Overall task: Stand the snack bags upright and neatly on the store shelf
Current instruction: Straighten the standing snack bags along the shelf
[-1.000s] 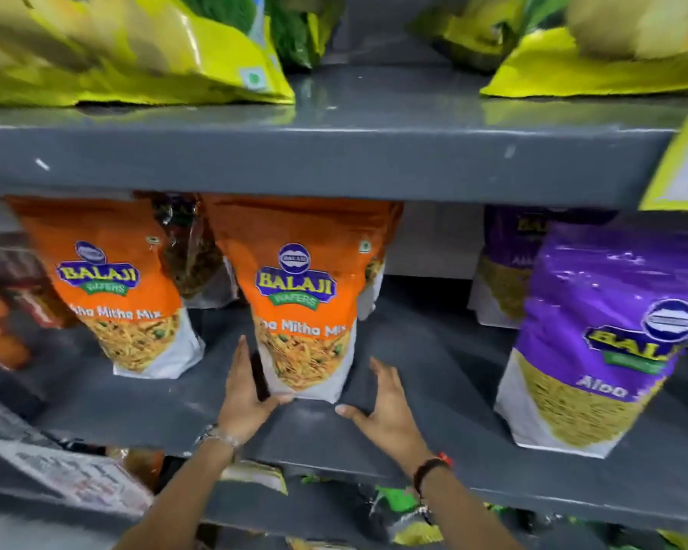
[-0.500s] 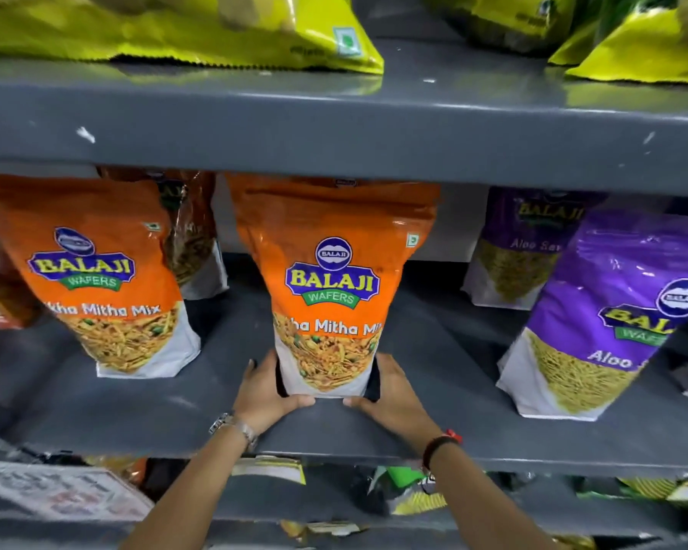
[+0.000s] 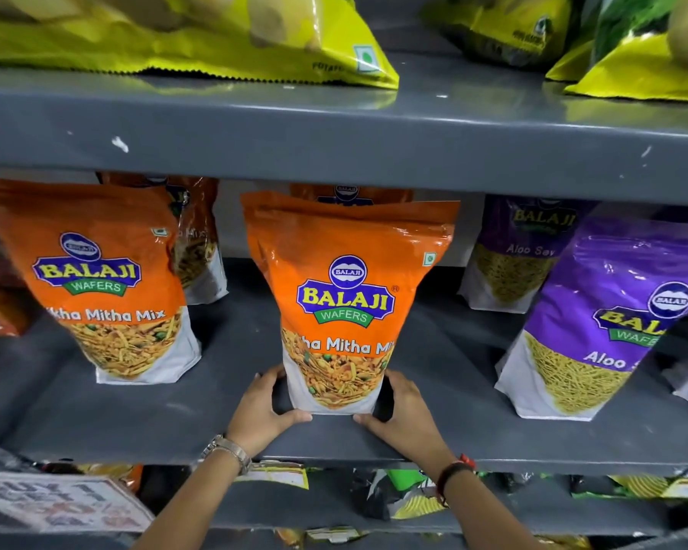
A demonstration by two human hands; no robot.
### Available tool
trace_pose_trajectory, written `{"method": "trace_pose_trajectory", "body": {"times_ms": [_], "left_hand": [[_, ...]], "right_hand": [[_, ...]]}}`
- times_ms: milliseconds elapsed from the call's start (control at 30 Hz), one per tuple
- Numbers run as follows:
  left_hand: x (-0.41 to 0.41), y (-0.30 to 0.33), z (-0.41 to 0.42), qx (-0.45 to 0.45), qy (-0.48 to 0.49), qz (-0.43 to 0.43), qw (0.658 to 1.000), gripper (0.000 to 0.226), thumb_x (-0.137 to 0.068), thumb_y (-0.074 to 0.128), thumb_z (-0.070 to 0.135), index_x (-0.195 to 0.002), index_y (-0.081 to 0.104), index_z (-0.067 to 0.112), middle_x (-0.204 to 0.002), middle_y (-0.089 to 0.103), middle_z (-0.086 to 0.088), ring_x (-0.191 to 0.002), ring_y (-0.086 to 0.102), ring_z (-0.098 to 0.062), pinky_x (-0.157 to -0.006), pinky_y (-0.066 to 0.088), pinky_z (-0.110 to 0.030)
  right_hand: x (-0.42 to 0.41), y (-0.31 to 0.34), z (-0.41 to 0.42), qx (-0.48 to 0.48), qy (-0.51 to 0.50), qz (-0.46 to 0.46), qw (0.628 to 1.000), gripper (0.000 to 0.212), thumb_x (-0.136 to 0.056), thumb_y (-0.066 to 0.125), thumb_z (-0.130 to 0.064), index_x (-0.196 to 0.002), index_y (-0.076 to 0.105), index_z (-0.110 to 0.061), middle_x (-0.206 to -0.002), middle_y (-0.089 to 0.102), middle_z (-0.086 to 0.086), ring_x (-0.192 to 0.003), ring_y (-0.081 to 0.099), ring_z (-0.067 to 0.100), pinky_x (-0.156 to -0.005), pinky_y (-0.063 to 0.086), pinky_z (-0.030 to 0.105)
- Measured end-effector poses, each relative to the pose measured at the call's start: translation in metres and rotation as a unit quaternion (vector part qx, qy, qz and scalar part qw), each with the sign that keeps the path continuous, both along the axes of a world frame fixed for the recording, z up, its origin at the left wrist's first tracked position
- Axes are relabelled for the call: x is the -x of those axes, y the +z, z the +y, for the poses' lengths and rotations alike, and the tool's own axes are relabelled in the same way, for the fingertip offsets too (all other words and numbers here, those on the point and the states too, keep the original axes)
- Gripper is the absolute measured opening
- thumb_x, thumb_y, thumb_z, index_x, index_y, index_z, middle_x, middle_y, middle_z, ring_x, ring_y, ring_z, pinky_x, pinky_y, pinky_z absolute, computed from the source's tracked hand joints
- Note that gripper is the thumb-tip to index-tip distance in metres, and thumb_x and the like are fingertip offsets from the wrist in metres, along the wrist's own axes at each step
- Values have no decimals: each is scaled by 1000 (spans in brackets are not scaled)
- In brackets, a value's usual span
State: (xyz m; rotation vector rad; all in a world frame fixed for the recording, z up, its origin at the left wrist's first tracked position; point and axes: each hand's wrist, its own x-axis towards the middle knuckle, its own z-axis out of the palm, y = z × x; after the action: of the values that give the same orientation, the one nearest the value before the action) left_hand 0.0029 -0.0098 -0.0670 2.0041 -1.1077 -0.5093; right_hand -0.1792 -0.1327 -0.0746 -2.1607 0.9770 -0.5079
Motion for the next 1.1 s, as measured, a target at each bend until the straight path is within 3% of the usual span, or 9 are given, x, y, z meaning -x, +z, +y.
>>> {"method": "trace_pose_trajectory", "body": {"times_ms": [300, 400, 467, 567, 733, 833, 967, 1067, 1100], "left_hand": [[-2, -5, -2, -36, 0, -7, 999, 72, -63, 78, 28, -123, 40, 15, -131, 51, -10, -127, 37, -33, -106, 35, -46], [1, -1, 2, -26, -7, 9, 1000, 80, -64, 78, 23, -130, 33, 15, -137, 45, -8, -129, 36, -28, -108, 31, -41], [2, 2, 11, 15, 12, 18, 1000, 88, -64, 78, 19, -135, 27, 15, -143, 37, -4, -131, 33, -20, -108, 28, -35], [1, 5, 32, 85, 69, -15, 994, 85, -67, 75, 18, -136, 27, 20, -142, 35, 1, -128, 31, -10, -105, 29, -31], [-19, 14, 71, 173, 220, -64, 958, 61, -71, 70, 8, -126, 44, 10, -131, 51, -14, -121, 45, -27, -97, 38, -37], [-47, 22, 94, 189, 269, -67, 942, 62, -69, 72, 8, -123, 44, 4, -128, 50, -20, -122, 44, -34, -98, 32, -35], [-93, 27, 117, 130, 233, -39, 963, 99, -58, 68, 57, -131, 32, 1, -138, 37, -16, -130, 32, -28, -109, 27, -43], [-134, 21, 122, 74, 220, -13, 973, 106, -61, 77, 35, -139, 10, 8, -152, 10, -13, -140, 9, -26, -116, 13, -45], [-147, 20, 122, 54, 209, 3, 976, 113, -59, 78, 38, -139, 4, 10, -153, 2, -7, -140, 3, -22, -116, 10, -43]], "right_hand": [[1, 4, 0, -14, 1, 3, 1000, 63, -65, 76, -34, -118, 44, -22, -124, 54, 3, -114, 44, 17, -88, 34, 24], [5, 9, 6, -37, 5, -16, 999, 75, -65, 78, -31, -127, 36, -23, -125, 46, -4, -119, 37, 12, -96, 30, 25], [15, 12, 17, -47, -48, -75, 995, 81, -65, 79, -29, -131, 33, -22, -128, 42, -7, -121, 34, 8, -103, 31, 29], [27, 17, 39, 32, -82, -146, 985, 59, -73, 73, -24, -124, 45, -16, -126, 50, 7, -119, 45, 16, -102, 40, 28], [-10, 35, 82, 142, 83, -185, 969, 33, -89, 47, -33, -115, 53, -14, -111, 55, 0, -110, 45, 4, -98, 32, 10], [-55, 37, 102, 94, 150, -177, 968, 33, -89, 50, -18, -121, 50, -16, -117, 56, 3, -113, 45, 6, -100, 33, 14], [-124, 28, 108, 8, 152, -112, 982, 51, -89, 53, -24, -135, 33, -15, -139, 40, 6, -130, 38, 18, -110, 31, 29], [-177, 21, 109, -73, 117, -77, 987, 68, -85, 60, -26, -139, 22, -10, -149, 26, 9, -138, 23, 19, -109, 17, 21], [-191, 19, 110, -94, 106, -69, 988, 73, -83, 61, -27, -140, 19, -9, -151, 22, 9, -139, 20, 19, -108, 14, 20]]}}
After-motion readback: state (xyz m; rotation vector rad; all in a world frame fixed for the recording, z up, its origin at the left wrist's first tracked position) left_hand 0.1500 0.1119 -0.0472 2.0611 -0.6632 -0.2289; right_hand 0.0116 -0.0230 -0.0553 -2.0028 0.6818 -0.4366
